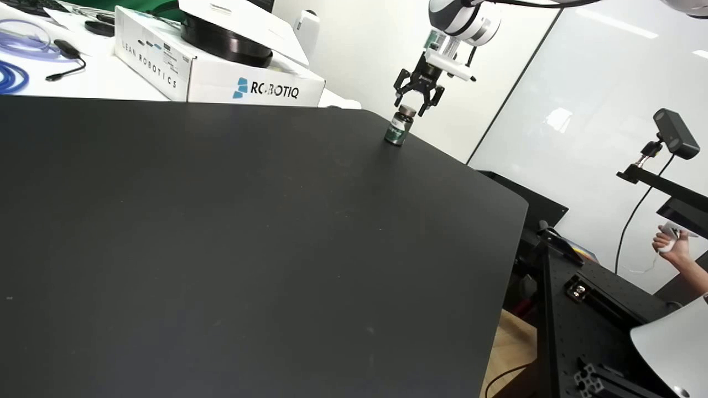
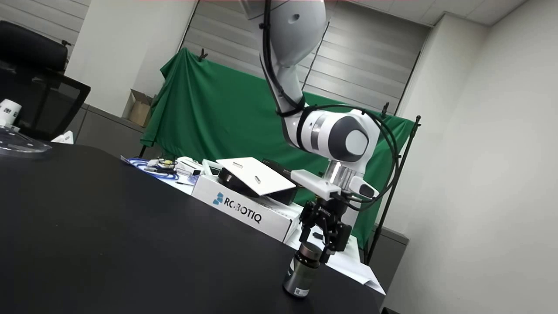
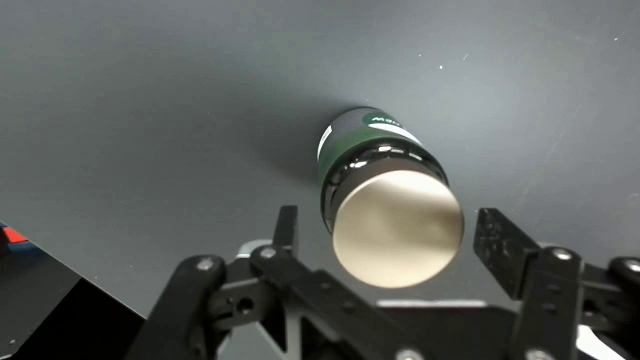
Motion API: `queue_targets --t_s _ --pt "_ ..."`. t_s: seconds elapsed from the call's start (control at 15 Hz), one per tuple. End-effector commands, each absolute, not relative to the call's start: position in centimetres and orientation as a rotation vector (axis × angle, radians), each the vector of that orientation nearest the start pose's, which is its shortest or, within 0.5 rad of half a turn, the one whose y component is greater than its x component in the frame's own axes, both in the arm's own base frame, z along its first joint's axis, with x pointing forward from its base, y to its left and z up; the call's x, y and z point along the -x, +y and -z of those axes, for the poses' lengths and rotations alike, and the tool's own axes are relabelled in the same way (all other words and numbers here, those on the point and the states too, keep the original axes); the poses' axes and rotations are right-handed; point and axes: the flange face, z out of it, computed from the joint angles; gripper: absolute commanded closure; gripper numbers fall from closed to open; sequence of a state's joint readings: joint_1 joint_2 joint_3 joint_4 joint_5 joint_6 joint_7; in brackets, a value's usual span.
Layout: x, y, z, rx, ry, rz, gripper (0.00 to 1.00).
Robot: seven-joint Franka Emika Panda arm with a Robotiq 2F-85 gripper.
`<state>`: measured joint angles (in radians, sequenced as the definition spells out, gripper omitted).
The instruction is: Move the bottle to the left, move the bottle to the back right side of the table then move the bottle to the left
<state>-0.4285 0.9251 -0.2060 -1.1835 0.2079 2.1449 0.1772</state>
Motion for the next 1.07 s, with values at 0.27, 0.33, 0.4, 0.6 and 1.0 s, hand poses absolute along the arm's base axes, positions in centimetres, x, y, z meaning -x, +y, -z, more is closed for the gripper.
queue_targets --t_s 0.27,0.33,0.4,0.6,1.0 --pt "-65.9 -40.1 -25.6 2.924 1.223 0.115 0.64" --pt "-66.0 -39.8 -26.1 2.932 1.202 0.121 0.64" --pt "-66.2 -39.3 -27.0 2.946 1.172 0.138 0.64" --pt "-66.7 -37.6 -30.5 2.983 1.077 0.203 0.64" --pt "-68.6 -31.6 -38.6 3.071 0.859 0.380 0.64"
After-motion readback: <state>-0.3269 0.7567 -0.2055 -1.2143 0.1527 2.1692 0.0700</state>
